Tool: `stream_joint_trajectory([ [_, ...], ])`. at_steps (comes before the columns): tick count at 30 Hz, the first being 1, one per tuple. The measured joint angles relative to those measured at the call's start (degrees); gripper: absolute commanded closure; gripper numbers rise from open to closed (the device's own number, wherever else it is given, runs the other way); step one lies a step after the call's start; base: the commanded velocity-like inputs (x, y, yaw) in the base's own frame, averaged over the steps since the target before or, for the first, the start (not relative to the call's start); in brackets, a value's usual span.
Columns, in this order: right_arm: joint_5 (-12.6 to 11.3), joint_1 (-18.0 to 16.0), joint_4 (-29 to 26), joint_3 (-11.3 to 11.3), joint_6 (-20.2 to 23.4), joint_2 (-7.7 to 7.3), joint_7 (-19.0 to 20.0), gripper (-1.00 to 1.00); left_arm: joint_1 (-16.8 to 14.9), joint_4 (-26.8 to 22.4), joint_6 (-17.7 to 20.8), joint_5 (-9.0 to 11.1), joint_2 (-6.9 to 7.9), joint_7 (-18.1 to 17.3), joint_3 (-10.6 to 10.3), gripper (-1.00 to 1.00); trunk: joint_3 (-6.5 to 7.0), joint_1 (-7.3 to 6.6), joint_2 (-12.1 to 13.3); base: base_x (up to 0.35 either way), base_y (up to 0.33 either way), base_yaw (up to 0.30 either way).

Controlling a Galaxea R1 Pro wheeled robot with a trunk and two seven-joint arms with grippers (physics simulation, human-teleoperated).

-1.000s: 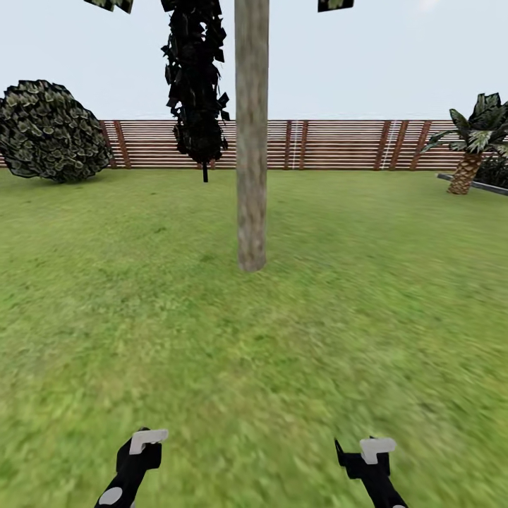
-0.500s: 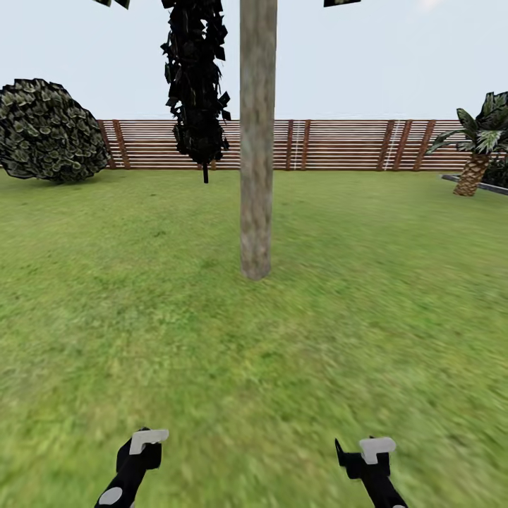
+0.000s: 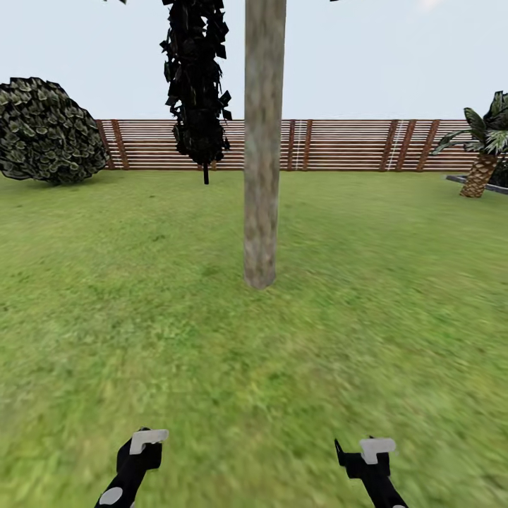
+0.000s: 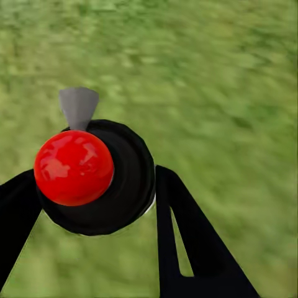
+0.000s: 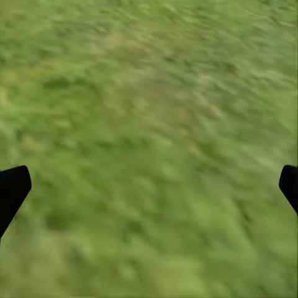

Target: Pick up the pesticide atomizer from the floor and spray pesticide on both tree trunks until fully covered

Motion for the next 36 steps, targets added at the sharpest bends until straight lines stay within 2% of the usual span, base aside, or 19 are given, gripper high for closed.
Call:
stream_joint_trajectory([
  [26, -0.1, 0.0, 0.0, 0.0, 0.0, 0.02, 0.1, -1.00, 0.0, 0.0, 0.0, 0.0, 0.01, 0.0, 0.0, 1.00, 0.00, 0.00, 0.0, 0.339, 0.061, -0.003],
  [36, -0.1, 0.0, 0.0, 0.0, 0.0, 0.03, 0.1, -1.00, 0.0, 0.0, -0.1, 0.0, 0.00, 0.0, 0.0, 1.00, 0.00, 0.00, 0.0, 0.338, 0.000, -0.253],
])
